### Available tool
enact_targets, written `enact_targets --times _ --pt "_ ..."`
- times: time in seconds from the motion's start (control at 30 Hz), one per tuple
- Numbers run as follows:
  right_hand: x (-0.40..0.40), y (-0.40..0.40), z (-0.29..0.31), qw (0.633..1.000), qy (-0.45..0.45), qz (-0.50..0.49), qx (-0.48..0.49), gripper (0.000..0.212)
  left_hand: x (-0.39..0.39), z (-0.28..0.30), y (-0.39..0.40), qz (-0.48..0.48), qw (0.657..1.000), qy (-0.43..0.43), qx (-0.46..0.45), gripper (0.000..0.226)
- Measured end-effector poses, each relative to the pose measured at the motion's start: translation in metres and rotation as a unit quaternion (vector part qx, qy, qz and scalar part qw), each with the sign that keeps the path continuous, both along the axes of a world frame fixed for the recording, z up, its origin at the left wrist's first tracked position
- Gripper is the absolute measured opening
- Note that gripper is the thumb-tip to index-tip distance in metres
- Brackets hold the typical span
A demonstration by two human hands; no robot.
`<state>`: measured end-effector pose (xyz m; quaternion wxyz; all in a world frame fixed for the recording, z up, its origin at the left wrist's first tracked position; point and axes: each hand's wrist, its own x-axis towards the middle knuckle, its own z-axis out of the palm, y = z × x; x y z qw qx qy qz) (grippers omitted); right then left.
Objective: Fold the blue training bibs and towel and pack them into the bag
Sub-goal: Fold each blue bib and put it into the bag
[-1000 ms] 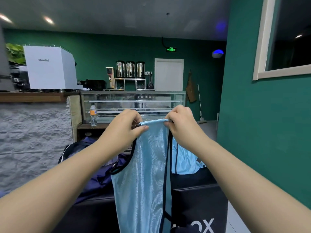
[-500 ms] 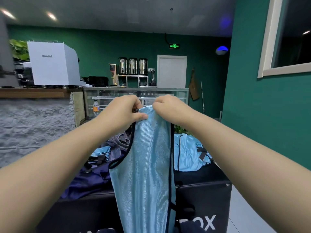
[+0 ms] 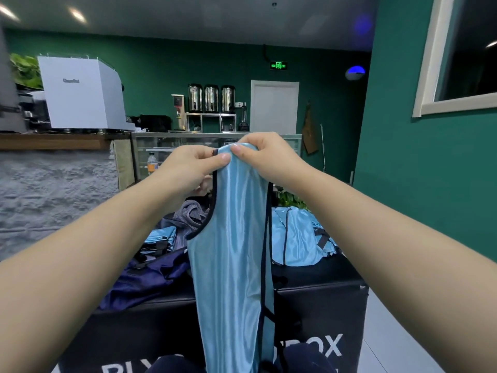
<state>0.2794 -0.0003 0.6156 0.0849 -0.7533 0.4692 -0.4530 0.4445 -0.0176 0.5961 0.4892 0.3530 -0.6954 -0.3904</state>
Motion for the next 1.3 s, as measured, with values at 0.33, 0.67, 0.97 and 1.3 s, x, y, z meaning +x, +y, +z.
enact_targets --times 0.33,0.67,0.97,1.3 --pt "-0.032 -0.013 0.003 0.997 -0.027 -0.068 -0.003 0.026 0.002 -0.042 0.014 -0.058 0.827 -0.559 0.003 0.038" --pt "-0.076 -0.021 0.024 0.946 -0.030 -0.270 -0.178 0.025 0.026 0.026 -0.001 0.042 0.686 -0.562 -0.460 0.042" --pt "-0.089 -0.018 0.042 0.962 -0.066 -0.233 -0.126 0.029 0.026 0.032 -0.004 -0.024 0.728 -0.511 -0.457 0.036" --pt "-0.107 -0.054 0.049 0.971 -0.066 -0.194 -0.126 0.022 0.004 0.004 -0.021 0.031 0.881 -0.293 -0.371 0.028"
